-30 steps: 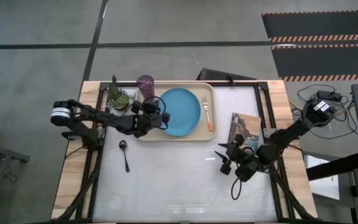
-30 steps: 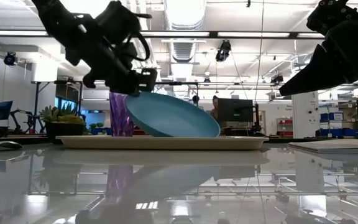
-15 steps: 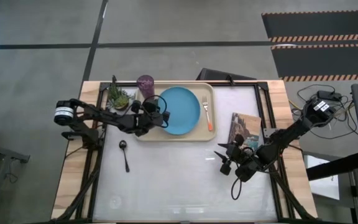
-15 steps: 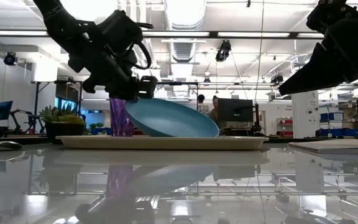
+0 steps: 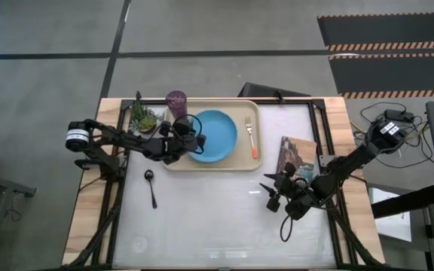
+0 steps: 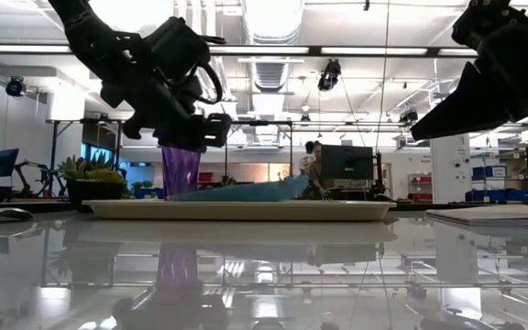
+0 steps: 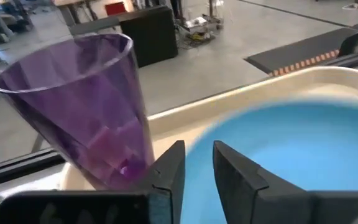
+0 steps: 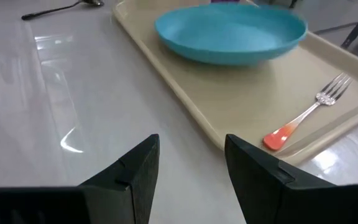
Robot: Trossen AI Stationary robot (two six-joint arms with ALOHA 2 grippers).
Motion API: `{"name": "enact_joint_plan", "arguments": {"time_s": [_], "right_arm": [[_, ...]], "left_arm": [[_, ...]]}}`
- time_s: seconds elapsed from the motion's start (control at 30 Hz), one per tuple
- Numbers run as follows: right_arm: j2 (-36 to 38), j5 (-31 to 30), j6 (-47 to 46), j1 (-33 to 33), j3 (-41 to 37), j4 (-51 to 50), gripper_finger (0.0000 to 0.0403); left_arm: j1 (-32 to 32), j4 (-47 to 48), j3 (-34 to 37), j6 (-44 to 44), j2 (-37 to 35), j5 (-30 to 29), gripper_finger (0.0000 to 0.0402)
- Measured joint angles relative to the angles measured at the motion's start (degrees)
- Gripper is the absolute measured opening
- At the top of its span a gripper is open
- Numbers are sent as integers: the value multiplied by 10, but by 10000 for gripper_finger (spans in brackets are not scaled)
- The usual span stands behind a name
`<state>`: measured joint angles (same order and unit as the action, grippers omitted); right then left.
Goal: Pick and place plate/cup/fork/spoon on tray
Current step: Put the black spoon on the brown tray to the right of the blue plate
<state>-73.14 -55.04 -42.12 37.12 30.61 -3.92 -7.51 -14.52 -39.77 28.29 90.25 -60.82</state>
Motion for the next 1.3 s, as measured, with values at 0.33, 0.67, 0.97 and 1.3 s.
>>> {"name": "enact_joint_plan", "arguments": {"time_s": [0.33, 0.67, 0.97, 1.3], "right_arm": [[0, 33, -14, -5, 33, 0, 154], [0, 142, 44, -99, 93, -3, 56], [0, 265, 108, -238, 138, -9, 9], [-4, 384, 127, -375, 207, -84, 9]], "left_arm": [[10, 1, 0, -49, -23, 148, 73], [77, 0, 2, -262, -179, 214, 73], [114, 1, 40, -353, -336, 219, 73], [114, 1, 94, -366, -416, 223, 73]]}}
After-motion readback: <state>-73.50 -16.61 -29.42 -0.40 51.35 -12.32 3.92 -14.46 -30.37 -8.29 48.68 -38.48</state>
